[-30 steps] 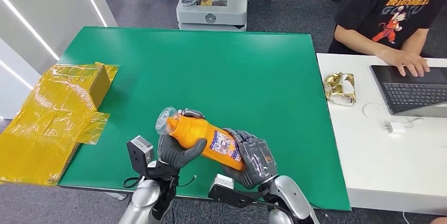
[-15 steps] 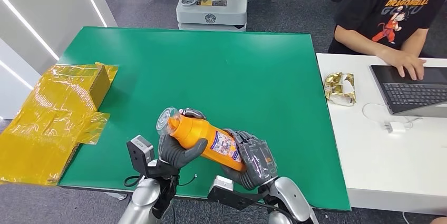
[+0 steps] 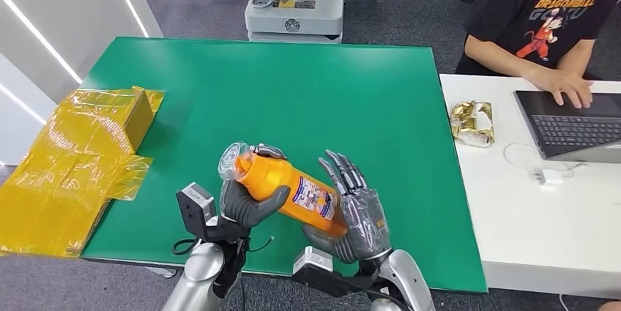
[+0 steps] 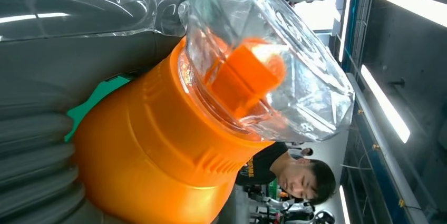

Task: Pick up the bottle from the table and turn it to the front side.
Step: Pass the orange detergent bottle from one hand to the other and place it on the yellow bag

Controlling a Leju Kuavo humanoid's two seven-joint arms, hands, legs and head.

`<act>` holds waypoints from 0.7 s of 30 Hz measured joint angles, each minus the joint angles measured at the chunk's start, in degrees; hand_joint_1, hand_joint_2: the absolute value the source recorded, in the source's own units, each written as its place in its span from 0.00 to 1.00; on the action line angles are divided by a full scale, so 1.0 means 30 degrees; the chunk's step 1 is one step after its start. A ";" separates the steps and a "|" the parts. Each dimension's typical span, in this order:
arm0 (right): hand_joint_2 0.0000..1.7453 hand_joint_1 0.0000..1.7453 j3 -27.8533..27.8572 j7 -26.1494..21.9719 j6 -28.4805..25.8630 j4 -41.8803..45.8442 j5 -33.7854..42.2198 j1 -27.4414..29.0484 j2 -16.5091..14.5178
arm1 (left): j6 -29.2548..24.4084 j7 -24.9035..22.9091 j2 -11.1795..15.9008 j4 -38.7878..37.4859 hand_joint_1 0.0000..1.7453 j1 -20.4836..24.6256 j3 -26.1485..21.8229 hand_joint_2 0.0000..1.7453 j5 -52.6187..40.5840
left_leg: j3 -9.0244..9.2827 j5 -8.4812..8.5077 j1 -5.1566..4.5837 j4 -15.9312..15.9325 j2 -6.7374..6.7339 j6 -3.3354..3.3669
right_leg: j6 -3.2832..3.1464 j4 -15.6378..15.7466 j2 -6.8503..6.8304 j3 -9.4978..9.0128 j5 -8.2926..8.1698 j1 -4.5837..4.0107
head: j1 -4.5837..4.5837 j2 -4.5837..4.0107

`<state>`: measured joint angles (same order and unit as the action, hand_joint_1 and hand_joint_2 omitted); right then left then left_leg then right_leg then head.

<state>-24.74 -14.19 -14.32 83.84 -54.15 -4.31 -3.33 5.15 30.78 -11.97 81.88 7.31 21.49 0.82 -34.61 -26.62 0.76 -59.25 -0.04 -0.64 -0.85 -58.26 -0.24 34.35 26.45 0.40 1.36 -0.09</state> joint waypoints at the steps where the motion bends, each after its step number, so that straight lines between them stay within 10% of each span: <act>1: 1.00 0.00 0.0018 -0.0272 -0.0419 0.0260 0.0536 0.0105 -0.0089 | -0.0126 0.0005 0.0002 0.0000 1.00 0.0040 -0.0027 1.00 -0.0108 | 0.0000 0.0000 0.0000 0.0000 -0.0001 0.0000 | 0.0000 0.0000 0.0001 0.0000 0.0000 0.0000 | -0.0002 0.0000; 21: 1.00 0.00 -0.0756 -0.4234 -0.5673 0.2757 0.7753 0.0908 -0.0992 | -0.5439 0.0324 0.1765 0.1497 1.00 0.1121 -0.1405 1.00 -0.5361 | 0.0005 0.0009 0.0005 0.0008 -0.0005 0.0003 | -0.0005 -0.0007 0.0006 -0.0002 -0.0001 -0.0003 | 0.0000 0.0000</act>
<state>-27.01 -26.90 -31.33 92.11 -30.89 -1.59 -6.31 -11.17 31.75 -6.67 86.37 10.67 17.27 -15.26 -34.59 -26.59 0.78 -59.23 -0.06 -0.63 -0.86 -58.28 -0.22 34.34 26.44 0.39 1.36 -0.09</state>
